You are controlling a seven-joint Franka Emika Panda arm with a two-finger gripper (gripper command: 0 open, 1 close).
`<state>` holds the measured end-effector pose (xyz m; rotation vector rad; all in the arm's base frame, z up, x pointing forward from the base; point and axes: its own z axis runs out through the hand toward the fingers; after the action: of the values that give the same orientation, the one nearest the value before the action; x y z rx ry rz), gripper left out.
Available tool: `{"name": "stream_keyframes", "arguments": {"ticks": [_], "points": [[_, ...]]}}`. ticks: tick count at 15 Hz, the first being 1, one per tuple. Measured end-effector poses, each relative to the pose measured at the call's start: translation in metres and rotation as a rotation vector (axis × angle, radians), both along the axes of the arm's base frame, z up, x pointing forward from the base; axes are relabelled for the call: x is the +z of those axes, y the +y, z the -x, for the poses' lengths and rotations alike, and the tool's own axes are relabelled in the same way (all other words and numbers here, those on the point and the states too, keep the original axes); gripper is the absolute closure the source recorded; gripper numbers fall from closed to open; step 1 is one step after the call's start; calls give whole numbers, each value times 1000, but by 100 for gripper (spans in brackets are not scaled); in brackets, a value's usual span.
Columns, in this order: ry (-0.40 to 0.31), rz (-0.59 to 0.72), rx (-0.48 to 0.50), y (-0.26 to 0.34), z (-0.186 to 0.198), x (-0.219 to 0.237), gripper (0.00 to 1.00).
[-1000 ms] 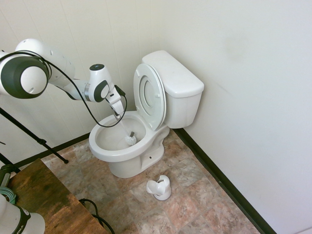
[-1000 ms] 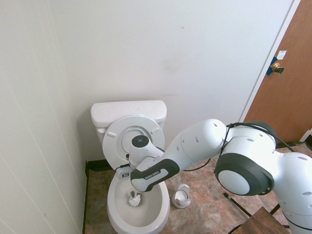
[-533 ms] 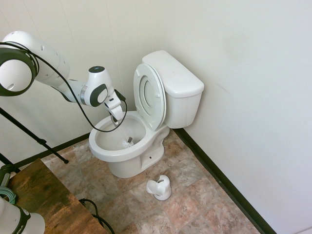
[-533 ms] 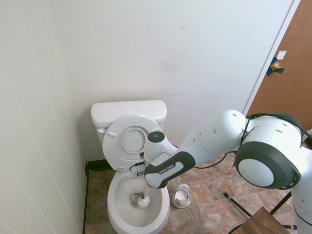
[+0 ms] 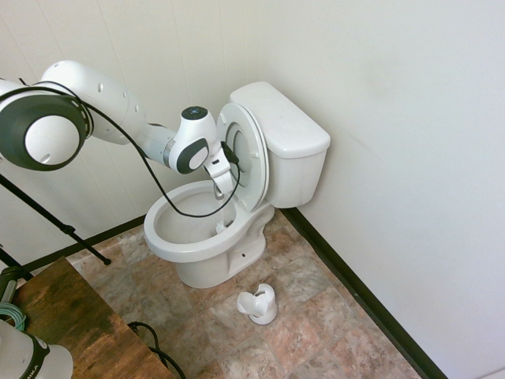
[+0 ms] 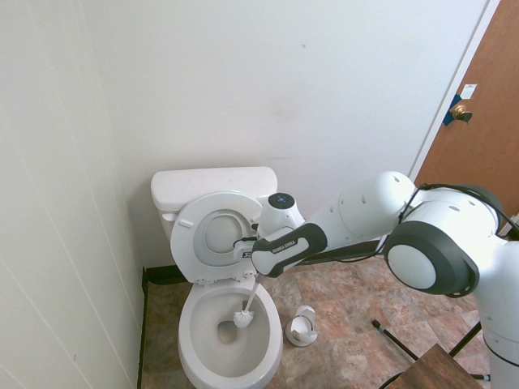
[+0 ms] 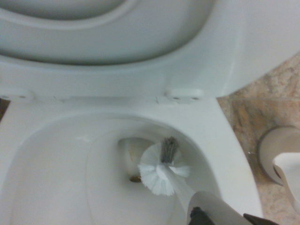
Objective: Clean the toilet
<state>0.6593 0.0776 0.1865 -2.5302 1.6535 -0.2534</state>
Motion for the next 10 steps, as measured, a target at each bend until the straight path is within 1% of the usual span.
{"name": "stream_keyframes", "arguments": {"ticks": [2,4,7,10], "points": [[-11,-6,2,13,-15,-4,100],[-32,-9,3,29,-27,4,100],[-37,-13,12,56,-32,15,100],[13,-4,9,66,-27,17,100]]}}
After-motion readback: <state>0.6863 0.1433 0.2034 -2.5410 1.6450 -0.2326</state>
